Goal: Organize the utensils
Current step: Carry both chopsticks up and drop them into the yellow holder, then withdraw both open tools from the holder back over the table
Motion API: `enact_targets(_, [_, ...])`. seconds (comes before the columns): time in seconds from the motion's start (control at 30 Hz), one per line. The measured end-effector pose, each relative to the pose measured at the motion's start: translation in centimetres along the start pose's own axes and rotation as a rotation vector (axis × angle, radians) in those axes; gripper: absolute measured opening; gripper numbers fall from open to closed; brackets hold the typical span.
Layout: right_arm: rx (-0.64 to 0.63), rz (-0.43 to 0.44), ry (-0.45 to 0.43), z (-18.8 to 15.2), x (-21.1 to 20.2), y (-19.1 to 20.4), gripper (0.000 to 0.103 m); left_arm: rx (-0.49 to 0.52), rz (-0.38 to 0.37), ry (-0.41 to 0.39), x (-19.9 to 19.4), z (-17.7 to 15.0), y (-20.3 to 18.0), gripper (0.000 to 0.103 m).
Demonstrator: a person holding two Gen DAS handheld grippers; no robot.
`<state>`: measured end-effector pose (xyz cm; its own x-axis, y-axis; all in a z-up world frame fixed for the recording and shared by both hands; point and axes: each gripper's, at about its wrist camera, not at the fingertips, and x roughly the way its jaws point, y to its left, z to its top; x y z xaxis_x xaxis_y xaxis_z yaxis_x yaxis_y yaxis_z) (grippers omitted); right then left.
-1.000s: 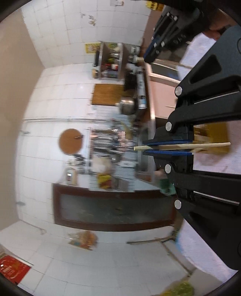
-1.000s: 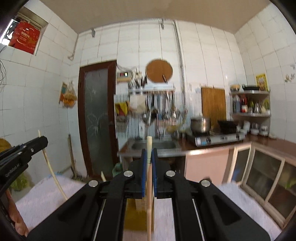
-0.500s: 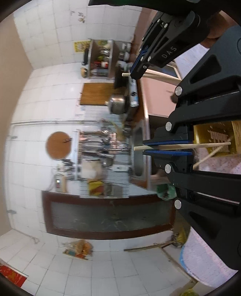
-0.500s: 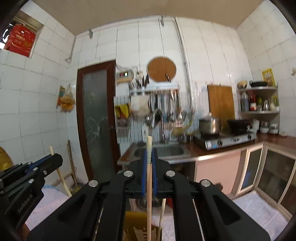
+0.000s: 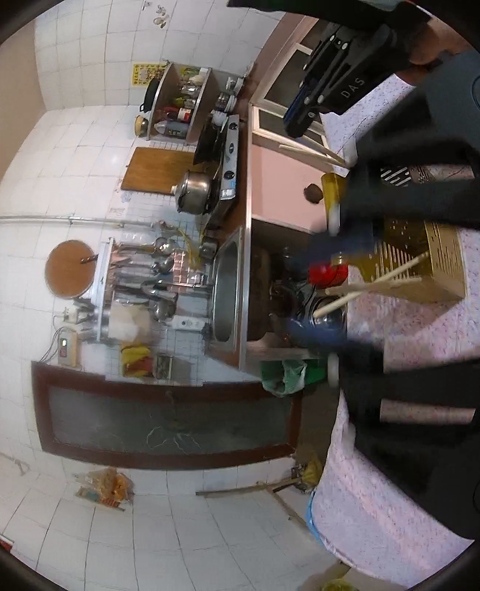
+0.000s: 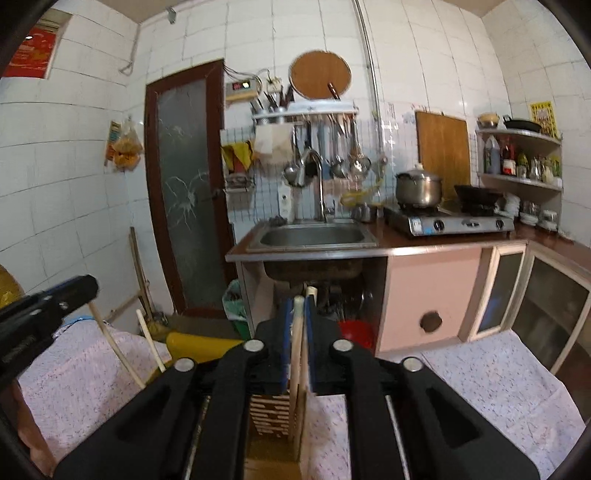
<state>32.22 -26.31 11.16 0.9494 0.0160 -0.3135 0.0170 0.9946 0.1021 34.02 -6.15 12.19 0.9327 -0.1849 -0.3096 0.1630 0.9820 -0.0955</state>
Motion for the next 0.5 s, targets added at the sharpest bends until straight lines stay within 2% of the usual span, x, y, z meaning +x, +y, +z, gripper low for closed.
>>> enact_targets(0.03, [0.012, -0.001, -0.006, 0.3, -0.7, -0.3, 0.077, -0.007, 0.019, -0.021, -1.0, 0.4, 0.3, 0.074])
enact_targets(0.1, [0.001, -0.014, -0.018, 0.9, -1.8, -0.6, 0.077, -0.008, 0.038, -0.044, -2.7, 1.0, 0.9, 0.081])
enact_targets(0.17, [-0.015, -0.029, -0.019, 1.7, -3.1, -0.7, 0.077, -0.012, 0.054, -0.048, -4.3, 1.6, 1.5, 0.094])
enact_targets(0.23, [-0.024, -0.039, -0.025, 2.3, -4.6, -0.8, 0.08, -0.013, 0.081, -0.058, -6.0, 2.1, 2.1, 0.098])
enact_targets(0.33, [-0.044, -0.063, -0.035, 2.7, -6.8, -0.9, 0.082, -0.027, 0.089, -0.046, -7.9, 2.4, 2.9, 0.098])
enact_targets(0.5, [-0.06, -0.084, -0.025, 1.7, -10.1, -1.0, 0.083, -0.017, 0.124, -0.002, -10.0, 0.7, 4.1, 0.098])
